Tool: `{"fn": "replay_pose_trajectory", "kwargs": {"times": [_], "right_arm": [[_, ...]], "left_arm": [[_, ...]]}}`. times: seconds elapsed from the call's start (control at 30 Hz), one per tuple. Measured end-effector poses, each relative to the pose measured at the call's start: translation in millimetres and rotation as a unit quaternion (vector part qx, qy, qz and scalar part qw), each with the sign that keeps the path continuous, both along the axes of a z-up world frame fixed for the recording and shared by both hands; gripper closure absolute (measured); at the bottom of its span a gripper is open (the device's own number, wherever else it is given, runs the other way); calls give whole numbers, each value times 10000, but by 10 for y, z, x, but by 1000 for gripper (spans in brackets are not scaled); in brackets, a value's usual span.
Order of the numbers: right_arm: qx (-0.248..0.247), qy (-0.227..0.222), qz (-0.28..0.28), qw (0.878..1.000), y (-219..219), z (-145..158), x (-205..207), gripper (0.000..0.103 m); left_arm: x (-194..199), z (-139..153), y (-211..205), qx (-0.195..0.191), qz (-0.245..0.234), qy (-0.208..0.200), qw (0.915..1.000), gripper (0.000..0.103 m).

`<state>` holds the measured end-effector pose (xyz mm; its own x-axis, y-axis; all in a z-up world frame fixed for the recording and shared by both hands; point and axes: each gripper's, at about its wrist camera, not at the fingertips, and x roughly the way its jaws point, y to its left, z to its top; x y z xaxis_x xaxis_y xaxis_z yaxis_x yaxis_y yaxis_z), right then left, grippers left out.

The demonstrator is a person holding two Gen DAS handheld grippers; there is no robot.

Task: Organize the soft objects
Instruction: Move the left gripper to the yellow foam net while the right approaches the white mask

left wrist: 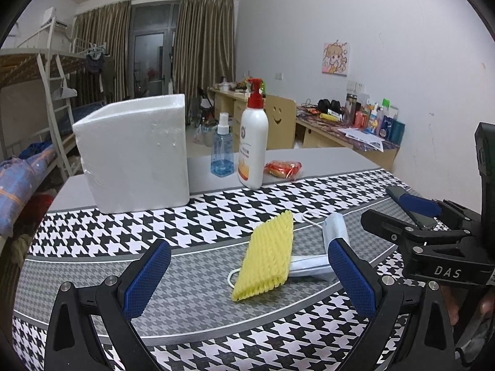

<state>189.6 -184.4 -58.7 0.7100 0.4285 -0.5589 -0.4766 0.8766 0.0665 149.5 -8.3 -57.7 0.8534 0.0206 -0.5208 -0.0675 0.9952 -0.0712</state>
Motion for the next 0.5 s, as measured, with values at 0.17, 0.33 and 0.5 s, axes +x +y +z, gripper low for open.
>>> {"fn": "replay_pose_trajectory", "kwargs": {"times": [0.17,0.33,0.5], "right_arm": [[-9,191,14,9998,16,-72,59,9],[-135,330,47,9994,99,-169,100,9],[-143,452,34,9989,115,-234,146,9]], "left_arm": [[34,-33,14,-15,0,50,10000,1],[84,-63,25,-38,-15,83,10000,1],[133,-106,11,-19,-104,174,9998,1]]}}
